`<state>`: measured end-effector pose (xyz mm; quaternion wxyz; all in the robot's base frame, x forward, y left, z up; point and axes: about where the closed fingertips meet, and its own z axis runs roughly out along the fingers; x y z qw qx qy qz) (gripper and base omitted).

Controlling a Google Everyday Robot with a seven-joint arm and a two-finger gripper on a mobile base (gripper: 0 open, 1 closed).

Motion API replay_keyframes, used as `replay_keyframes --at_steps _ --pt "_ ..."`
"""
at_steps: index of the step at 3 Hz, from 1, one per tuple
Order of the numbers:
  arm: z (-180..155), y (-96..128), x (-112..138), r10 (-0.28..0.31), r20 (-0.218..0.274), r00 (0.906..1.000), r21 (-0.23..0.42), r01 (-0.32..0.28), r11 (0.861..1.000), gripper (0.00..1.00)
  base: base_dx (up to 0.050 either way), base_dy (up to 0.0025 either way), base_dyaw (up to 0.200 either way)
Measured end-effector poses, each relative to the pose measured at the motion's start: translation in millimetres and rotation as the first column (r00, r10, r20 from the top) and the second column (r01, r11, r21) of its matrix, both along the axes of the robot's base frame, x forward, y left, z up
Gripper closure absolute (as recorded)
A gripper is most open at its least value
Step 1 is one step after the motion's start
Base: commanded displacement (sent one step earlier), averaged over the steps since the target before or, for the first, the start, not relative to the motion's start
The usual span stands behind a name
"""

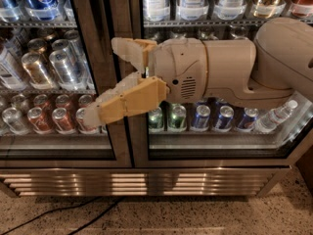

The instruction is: Open left fridge door

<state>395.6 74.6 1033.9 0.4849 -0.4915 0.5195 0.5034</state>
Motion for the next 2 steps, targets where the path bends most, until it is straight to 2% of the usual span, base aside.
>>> replay_keyframes --at_steps 2 --pt "0.0 0.0 0.0 0.0 0.0 1.0 0.0 0.0 1.0 0.0 0.05 -0.00001 0.0"
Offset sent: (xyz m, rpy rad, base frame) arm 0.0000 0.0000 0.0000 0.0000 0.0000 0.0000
